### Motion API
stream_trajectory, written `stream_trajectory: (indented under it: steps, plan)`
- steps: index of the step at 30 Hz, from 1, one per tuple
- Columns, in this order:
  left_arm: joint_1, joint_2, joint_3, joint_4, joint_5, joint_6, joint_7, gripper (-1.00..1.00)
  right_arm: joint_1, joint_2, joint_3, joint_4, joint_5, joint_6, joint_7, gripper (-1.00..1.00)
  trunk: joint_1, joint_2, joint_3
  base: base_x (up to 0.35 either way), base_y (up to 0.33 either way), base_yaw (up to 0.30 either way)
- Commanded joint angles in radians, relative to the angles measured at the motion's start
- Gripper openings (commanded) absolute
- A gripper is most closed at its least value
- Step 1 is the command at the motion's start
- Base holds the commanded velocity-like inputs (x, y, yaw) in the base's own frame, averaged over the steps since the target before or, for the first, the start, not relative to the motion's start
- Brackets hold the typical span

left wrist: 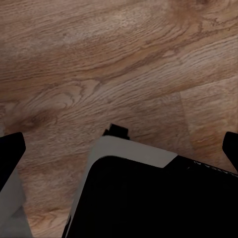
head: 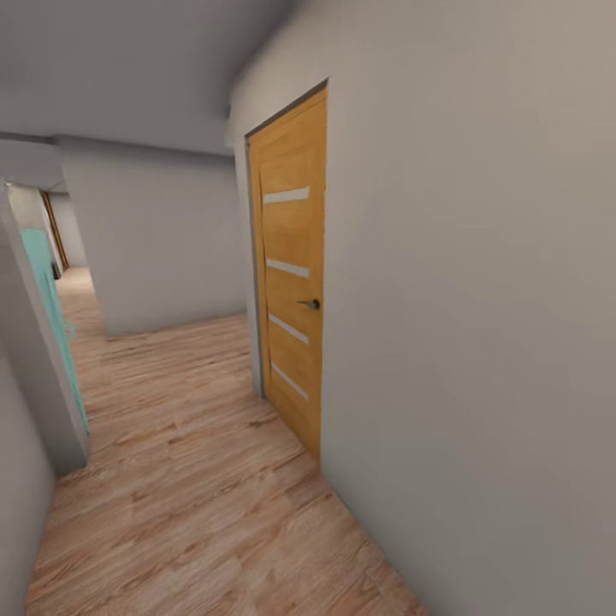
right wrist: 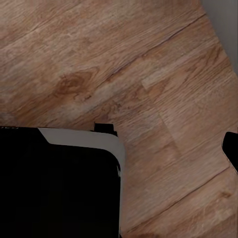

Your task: Move the two storage containers from the living room to the garage. In the garage, place one container on the floor and stack the other container on top of it (either order is fine).

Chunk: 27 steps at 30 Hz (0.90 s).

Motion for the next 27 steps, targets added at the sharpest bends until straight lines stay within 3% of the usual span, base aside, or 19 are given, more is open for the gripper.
stream_trajectory:
  steps: [1,27]
  plan:
    - [-0.001,0.000,-0.007,0.001,0.007,-0.003,0.003,1.00,-0.001,0.000,0.009,0.003,-0.008,-0.006,0.000,1.00,0.001,-0.001,-0.001,0.197,0.000,0.268]
    - [-0.001,0.000,-0.007,0.001,0.007,-0.003,0.003,1.00,-0.001,0.000,0.009,0.003,-0.009,-0.007,0.000,1.00,0.001,-0.001,-0.001,0.191,0.000,0.268]
